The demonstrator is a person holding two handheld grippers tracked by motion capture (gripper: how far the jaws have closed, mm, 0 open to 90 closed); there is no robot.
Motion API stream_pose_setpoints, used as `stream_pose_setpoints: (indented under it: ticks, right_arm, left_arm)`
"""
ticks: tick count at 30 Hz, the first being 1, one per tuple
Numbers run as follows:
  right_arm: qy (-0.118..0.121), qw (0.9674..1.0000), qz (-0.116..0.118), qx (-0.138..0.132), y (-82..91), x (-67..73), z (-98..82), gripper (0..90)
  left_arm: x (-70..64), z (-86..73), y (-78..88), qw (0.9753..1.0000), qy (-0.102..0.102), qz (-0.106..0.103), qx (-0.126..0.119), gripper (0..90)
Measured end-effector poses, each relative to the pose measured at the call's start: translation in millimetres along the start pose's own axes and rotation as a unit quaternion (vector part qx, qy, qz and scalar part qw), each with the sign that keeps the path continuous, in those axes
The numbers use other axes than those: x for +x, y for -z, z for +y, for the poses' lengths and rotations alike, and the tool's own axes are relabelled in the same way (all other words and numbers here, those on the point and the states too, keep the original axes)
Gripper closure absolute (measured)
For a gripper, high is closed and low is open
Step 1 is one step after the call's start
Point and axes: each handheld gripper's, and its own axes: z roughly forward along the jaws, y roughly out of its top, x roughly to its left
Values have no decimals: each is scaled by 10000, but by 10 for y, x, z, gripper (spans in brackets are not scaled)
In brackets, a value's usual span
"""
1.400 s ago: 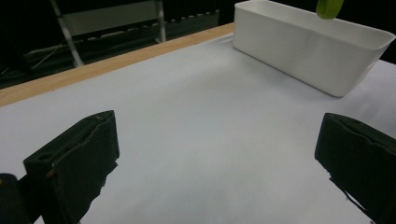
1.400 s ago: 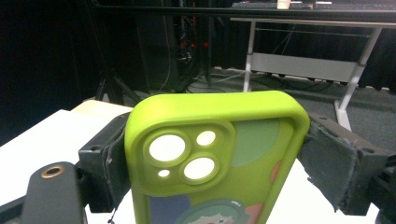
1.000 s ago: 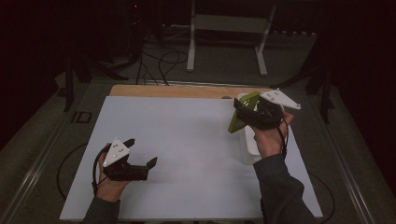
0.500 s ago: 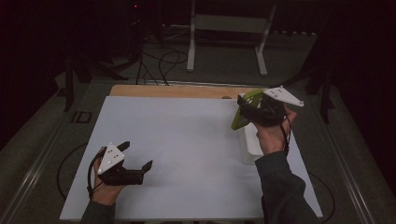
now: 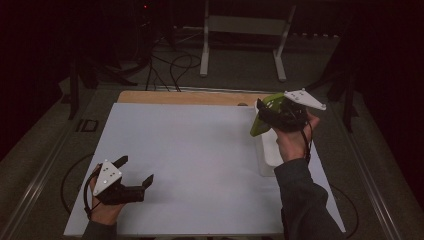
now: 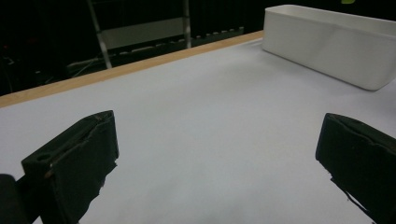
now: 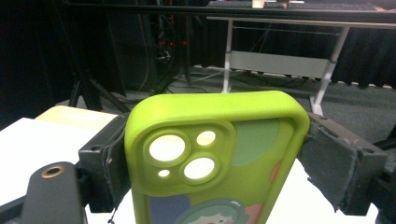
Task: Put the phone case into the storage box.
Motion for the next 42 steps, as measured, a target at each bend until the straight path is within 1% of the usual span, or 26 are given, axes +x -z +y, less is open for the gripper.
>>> stream_pose_setpoints:
  ticks: [2,4,12,16,17,21,30,32,33,42]
  right_arm:
    - [-4,10000,-36,6,-8,-21,7,170]
    - [-29,10000,-85,14,-15,-42,19,170]
    - [-57,9997,-252,50,-53,-110,70,170]
    - [-33,9995,-317,67,-75,-135,84,170]
    - [-43,9993,-354,76,-90,-150,94,170]
    - [-35,9992,-390,67,-117,-162,121,170]
    - [-5,9989,-466,98,-199,-145,171,170]
    - [-24,9988,-478,90,-217,-149,190,170]
    - [-70,9987,-497,74,-236,-154,211,170]
    - [-116,9981,-590,105,-313,-169,231,170]
  left_arm:
    - [10,-29,7,10000,29,60,40,0]
    - [23,-60,17,9999,95,61,37,0]
    - [34,-106,51,9999,116,97,16,0]
    - [53,-144,76,9998,143,124,3,0]
    - [57,-161,83,9997,177,139,-1,0]
    - [52,-179,96,9998,125,156,-19,0]
    - [55,-195,123,9997,131,180,-48,0]
    - [57,-199,130,9997,139,198,-48,0]
    - [57,-199,131,9997,153,194,-63,0]
    - [67,-198,120,9997,136,185,-58,0]
